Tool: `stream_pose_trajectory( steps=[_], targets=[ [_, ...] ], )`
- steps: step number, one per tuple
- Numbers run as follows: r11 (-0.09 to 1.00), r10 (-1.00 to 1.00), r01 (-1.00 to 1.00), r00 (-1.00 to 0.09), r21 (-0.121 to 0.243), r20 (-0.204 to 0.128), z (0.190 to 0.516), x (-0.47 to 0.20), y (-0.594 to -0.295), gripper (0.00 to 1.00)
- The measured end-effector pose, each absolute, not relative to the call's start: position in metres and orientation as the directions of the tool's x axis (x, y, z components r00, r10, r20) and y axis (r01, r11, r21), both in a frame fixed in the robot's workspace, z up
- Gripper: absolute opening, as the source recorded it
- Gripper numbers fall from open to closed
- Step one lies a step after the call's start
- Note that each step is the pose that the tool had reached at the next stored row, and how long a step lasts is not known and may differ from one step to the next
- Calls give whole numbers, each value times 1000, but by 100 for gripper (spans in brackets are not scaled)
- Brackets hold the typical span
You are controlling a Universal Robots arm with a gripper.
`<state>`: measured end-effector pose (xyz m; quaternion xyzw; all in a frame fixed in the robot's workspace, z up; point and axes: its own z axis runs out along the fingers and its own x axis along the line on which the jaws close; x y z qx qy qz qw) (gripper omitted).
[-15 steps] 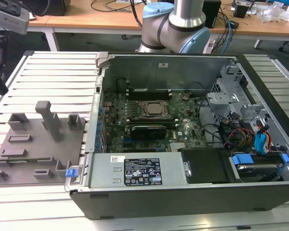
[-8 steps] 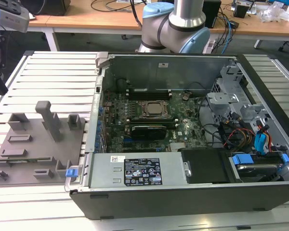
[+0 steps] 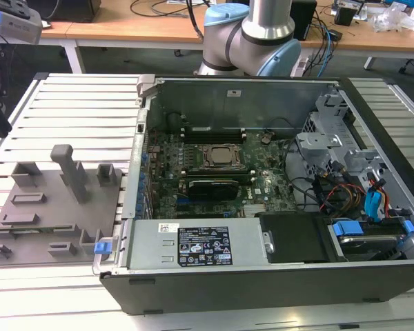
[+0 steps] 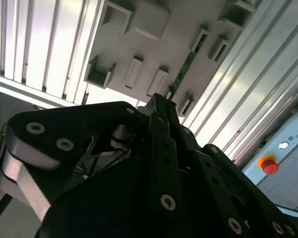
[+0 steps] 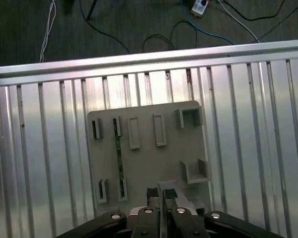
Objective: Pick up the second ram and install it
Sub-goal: 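Pick up the second ram and move it above second insertion slot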
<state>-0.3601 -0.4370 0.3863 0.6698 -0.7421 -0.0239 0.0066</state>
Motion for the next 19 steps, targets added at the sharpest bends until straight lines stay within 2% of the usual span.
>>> stream_pose_trajectory(
  steps=[1, 2, 4, 5, 19],
  targets=[
    [101, -994, -994, -103, 44, -22, 386, -360, -437, 24],
    [101, -994, -994, -103, 44, -22, 386, -360, -437, 36],
    [101, -994, -994, -103, 44, -22, 386, -360, -437, 36],
    [101, -994, -994, -103, 44, -22, 386, -360, -437, 42],
    [101, -994, -994, -102, 44, -22, 377, -360, -441, 42]
  ],
)
